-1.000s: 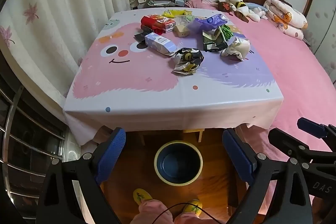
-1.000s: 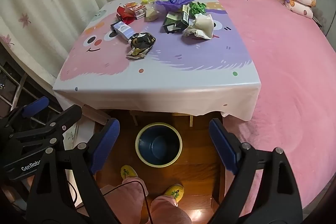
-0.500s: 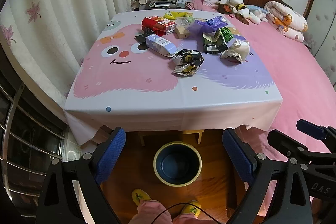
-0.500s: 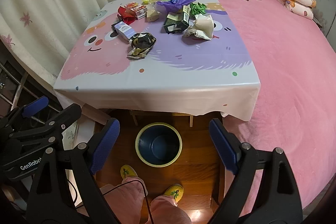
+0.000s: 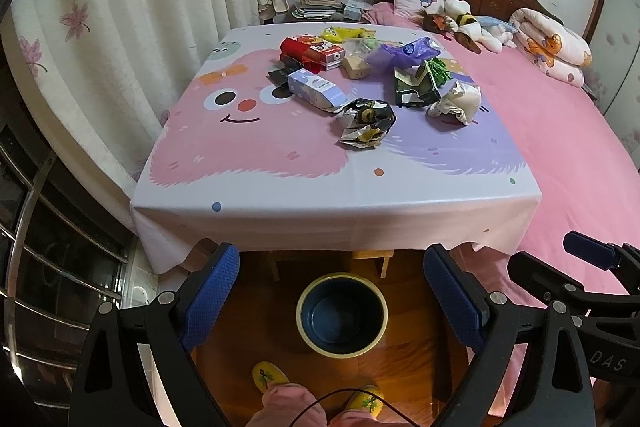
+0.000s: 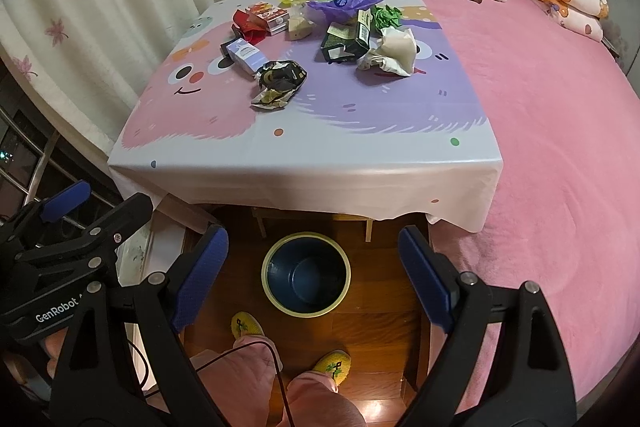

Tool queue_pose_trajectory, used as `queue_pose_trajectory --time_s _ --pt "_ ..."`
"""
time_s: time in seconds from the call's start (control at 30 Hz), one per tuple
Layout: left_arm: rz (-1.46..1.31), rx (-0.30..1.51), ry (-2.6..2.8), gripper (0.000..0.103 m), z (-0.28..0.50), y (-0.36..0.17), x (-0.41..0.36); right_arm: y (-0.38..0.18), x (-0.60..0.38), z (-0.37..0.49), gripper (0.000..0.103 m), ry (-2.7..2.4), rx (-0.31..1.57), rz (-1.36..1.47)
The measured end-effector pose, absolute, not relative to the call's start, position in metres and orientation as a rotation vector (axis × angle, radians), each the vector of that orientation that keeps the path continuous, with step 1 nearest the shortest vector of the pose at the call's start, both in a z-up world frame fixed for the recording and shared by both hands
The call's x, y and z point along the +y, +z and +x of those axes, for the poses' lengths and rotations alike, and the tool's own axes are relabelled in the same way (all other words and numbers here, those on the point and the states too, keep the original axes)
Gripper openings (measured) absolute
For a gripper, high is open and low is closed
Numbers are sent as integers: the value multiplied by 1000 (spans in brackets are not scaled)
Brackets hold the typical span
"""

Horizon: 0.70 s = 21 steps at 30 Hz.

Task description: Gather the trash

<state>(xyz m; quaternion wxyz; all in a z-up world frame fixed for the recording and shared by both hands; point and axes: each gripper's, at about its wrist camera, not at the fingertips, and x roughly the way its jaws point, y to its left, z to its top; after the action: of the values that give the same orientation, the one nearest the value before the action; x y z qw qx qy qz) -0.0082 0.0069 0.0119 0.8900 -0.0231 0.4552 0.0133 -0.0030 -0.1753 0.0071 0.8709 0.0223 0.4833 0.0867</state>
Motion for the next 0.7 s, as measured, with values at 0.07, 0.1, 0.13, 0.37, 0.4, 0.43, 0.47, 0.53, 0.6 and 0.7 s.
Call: queue_pose_trajectory --time_s 0.07,0.1,0.13,0.37,0.4,0.43,0.47,0.53,0.6,0.7 --pt "-48 946 30 95 -8 13 7 8 -175 -3 86 183 1011 47" --pt "-47 946 31 95 -8 14 7 8 -175 -3 86 184 1010 46" --pt "-46 947 33 95 -7 15 7 7 -174 -4 86 185 1010 45" --pt "-47 944 32 95 -12 13 12 7 -173 -5 86 191 1009 42" --pt "-47 943 30 94 -11 12 12 7 -172 -6 86 192 1008 40" --pt "-47 943 30 94 -11 12 12 7 -172 -6 86 194 1007 39" --pt "-48 943 29 94 -11 12 12 7 -171 -7 86 195 1006 39" --pt "-50 942 30 94 -12 11 14 7 -171 -7 86 198 1005 38" --pt "-49 942 30 94 -12 11 15 7 -171 -8 86 197 1005 38" --pt "-49 943 30 94 -11 11 14 7 -171 -7 86 197 1005 36"
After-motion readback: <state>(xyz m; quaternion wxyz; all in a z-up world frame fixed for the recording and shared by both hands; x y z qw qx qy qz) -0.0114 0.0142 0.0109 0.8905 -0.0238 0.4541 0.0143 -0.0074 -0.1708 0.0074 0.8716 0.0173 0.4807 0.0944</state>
